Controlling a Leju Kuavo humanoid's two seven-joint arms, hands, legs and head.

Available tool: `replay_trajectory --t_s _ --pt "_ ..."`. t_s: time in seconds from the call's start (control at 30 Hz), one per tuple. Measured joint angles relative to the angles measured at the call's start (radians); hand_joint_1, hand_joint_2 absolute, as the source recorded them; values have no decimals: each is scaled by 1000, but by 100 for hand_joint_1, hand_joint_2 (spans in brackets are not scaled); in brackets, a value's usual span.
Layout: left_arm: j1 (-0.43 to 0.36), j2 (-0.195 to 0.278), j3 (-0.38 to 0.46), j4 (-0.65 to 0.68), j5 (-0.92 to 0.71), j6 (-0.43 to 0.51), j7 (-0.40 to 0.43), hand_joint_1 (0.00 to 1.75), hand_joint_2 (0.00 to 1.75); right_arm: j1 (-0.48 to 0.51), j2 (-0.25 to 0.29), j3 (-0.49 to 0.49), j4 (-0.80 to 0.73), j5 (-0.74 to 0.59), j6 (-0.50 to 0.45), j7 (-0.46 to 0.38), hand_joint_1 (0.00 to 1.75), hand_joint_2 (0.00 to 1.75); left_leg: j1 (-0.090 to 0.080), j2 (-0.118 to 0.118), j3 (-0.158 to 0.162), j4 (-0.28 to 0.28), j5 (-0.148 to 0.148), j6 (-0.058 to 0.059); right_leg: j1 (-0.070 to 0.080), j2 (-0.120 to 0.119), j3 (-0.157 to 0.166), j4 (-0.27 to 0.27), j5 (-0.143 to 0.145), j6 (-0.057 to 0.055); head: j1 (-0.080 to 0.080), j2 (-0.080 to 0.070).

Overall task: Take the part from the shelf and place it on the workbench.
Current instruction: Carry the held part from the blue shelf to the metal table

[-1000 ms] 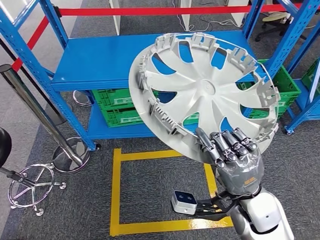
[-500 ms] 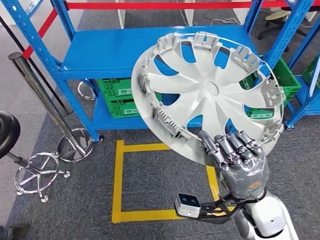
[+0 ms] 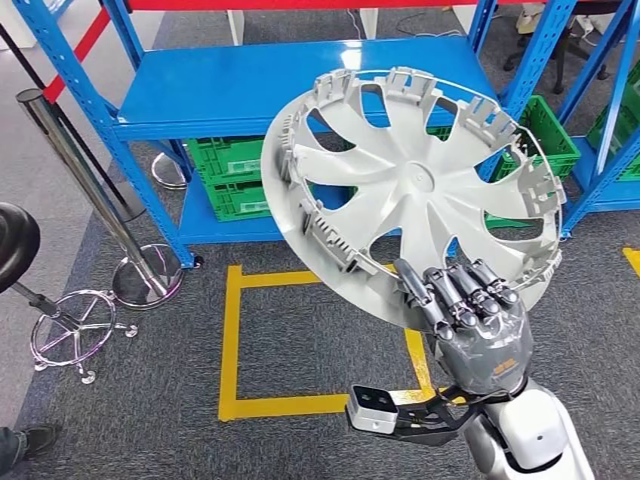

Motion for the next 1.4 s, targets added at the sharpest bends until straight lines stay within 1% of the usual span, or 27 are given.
replay_trajectory --t_s 0.07,0.1,0.17,0.23,0.27,0.3,0.33,0.37,0.4,0.43,0.5,0.57,0.6,0.63,0.73,0.77,0.8,0.87,0.93,1.0,1.03,1.1,1.13,1.23,1.3,1.33,1.4 --pt "-2 0 0 0 0 0 0 0 0 0 0 0 -1 0 0 0 175 175 -3 1 -3 -23 23 2 -5 -1 -3 -14 22 12 -3 0" --pt "-2 -1 0 0 0 0 0 0 0 1 -1 0 -2 0 0 0 175 175 -1 3 -12 -33 42 6 -5 1 -7 -14 13 17 -5 0" --pt "-3 -2 0 1 1 -1 0 0 0 2 -3 -1 -3 0 0 0 175 175 5 8 -38 -48 76 13 -5 6 -25 34 -70 25 -1 0" --pt "-3 -4 -1 1 0 -3 0 0 0 2 -5 -2 -3 0 0 0 175 175 4 10 -76 -44 105 15 -5 7 -43 150 -172 34 4 0" --pt "-3 -4 -1 1 0 -4 0 0 0 2 -6 -2 -3 0 0 0 175 175 5 11 -97 -40 119 14 -6 7 -46 210 -188 38 5 0" --pt "-3 -5 -2 1 0 -4 0 0 0 3 -7 -2 -3 0 0 0 175 175 6 12 -120 -35 133 12 -7 7 -39 253 -176 43 6 0" --pt "-4 -5 -2 1 0 -5 0 0 0 3 -7 -2 -4 0 0 0 175 175 8 14 -143 -28 146 8 -9 7 -20 266 -142 48 6 0" --pt "-4 -5 -3 1 -1 -5 0 0 0 3 -8 -2 -4 0 0 0 175 175 10 15 -165 -18 157 4 -13 7 16 244 -107 53 6 0" --pt "-4 -5 -4 1 -1 -5 0 0 0 3 -8 -3 -4 0 0 0 175 175 12 14 -186 -7 166 -2 -19 8 69 188 -96 61 7 0" --pt "-4 -5 -4 1 -2 -5 0 0 0 2 -9 -3 -4 0 0 0 175 175 12 14 -203 7 173 -8 -21 9 135 105 -108 64 10 0" --pt "-5 -4 -5 0 -5 -4 0 0 0 1 -9 -3 -6 0 0 -1 175 175 8 12 -222 25 192 -17 -22 10 217 -20 -162 51 13 0" --pt "-3 -4 -5 1 -9 -3 1 0 0 1 -9 -3 -8 0 0 -2 175 175 9 11 -232 26 211 -25 -18 7 213 -42 -169 25 12 0" --pt "-1 -4 -6 1 -11 -2 3 0 0 1 -9 -3 -8 0 0 -2 175 175 11 10 -238 29 201 -30 -18 5 200 -38 -159 15 11 0" --pt "2 -4 -6 2 -14 -2 5 0 0 1 -9 -3 -8 0 0 -2 175 175 13 10 -243 46 169 -37 -19 3 186 -36 -147 4 9 0" --pt "6 -3 -11 2 -20 -1 8 0 0 0 -9 -4 -9 0 0 -2 175 175 18 9 -260 199 5 -51 -17 0 144 -30 -107 -12 1 0" --pt "5 -3 -14 2 -21 -1 9 0 0 0 -9 -4 -9 0 0 -2 175 175 18 9 -261 260 -22 -52 -15 0 126 -27 -93 -12 0 0" --pt "4 -3 -18 2 -21 -1 11 0 0 0 -9 -5 -9 0 0 -2 175 175 19 9 -254 301 -23 -51 -14 -1 106 -22 -80 -13 -1 0" --pt "2 -3 -22 2 -22 -3 14 0 0 -1 -9 -5 -9 0 0 -2 175 175 17 8 -203 290 29 -41 -9 -2 66 -14 -58 -12 -2 0" --pt "0 -2 -23 2 -22 -4 17 0 0 -1 -9 -5 -10 0 0 -1 175 175 11 7 -97 159 51 -21 -6 -1 38 -10 -39 -10 -2 0" --pt "-3 -1 -24 2 -22 -5 18 0 0 -1 -9 -5 -11 0 0 0 175 175 3 6 -5 20 21 -8 -5 -3 27 -12 -18 -2 0 0" --pt "-5 -1 -24 2 -22 -6 19 0 0 -1 -9 -5 -12 0 0 1 175 175 0 6 16 -19 9 -5 -6 -4 26 -15 -8 5 -2 0" --pt "-5 -2 -24 2 -22 -6 19 0 0 -2 -10 -5 -15 0 0 1 175 175 0 8 9 -36 25 -1 -8 -4 20 -20 2 18 -3 0" --pt "-5 -2 -24 2 -22 -6 20 0 0 -2 -10 -5 -16 0 0 1 175 175 2 9 1 -41 36 4 -8 -1 10 -7 -11 23 -3 0" --pt "-5 -3 -25 2 -22 -8 20 0 0 -2 -10 -5 -18 0 0 2 175 175 4 12 -34 -42 67 15 -8 6 -51 150 -121 33 3 0" --pt "-4 -3 -25 2 -22 -9 21 0 0 0 -10 -5 -18 0 0 3 175 175 3 13 -59 -35 82 15 -8 7 -71 247 -164 38 4 0" --pt "-4 -3 -26 2 -22 -10 21 0 0 2 -10 -5 -18 0 0 4 175 175 3 13 -71 -30 88 14 -8 7 -53 241 -159 39 4 0" --pt "-4 -4 -27 2 -22 -11 21 0 0 3 -10 -6 -18 0 0 6 175 175 3 13 -88 -16 93 11 -9 6 38 119 -120 38 4 0"
